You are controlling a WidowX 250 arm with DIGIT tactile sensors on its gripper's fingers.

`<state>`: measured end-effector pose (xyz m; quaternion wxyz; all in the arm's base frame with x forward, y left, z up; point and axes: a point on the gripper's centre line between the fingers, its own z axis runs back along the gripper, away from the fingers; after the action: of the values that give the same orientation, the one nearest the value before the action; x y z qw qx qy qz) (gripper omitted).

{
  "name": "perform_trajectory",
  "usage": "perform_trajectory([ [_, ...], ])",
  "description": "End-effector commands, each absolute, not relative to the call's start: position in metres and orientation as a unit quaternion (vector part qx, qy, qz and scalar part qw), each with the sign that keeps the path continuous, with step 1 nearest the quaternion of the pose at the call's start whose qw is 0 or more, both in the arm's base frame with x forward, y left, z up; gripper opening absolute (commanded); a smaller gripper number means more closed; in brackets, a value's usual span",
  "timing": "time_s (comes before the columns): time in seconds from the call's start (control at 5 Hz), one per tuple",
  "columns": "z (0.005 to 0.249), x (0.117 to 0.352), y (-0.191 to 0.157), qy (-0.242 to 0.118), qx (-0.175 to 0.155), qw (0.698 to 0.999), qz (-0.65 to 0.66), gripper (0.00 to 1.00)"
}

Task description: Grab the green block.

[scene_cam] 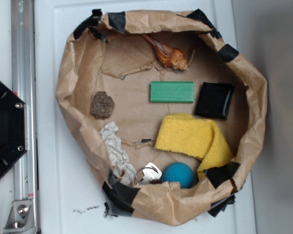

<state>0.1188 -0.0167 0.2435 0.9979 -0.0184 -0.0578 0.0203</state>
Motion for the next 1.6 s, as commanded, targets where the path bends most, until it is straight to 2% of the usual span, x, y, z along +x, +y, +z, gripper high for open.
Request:
perform_trajectory([
  [0.0,0.243,0.119,-0.017,-0.058,-0.018,0.998,0.02,1.0],
  [0.2,0.212,0.161,0.011,-0.093,0.013,0.996,-0.001,1.0],
  [0.4,0.189,0.194,0.032,-0.113,0.075,0.99,0.026,1.0],
  [0.6,0.157,0.224,0.043,-0.123,0.053,0.991,0.011,1.0],
  [0.8,0.121,0.242,0.043,-0.115,0.057,0.991,0.023,1.0],
  [1.0,0.082,0.25,0.031,-0.094,0.033,0.995,-0.014,1.0],
  [1.2,0.064,0.251,0.028,-0.079,0.03,0.996,-0.013,1.0],
  [1.4,0.046,0.262,0.037,-0.074,0.041,0.996,-0.02,1.0],
])
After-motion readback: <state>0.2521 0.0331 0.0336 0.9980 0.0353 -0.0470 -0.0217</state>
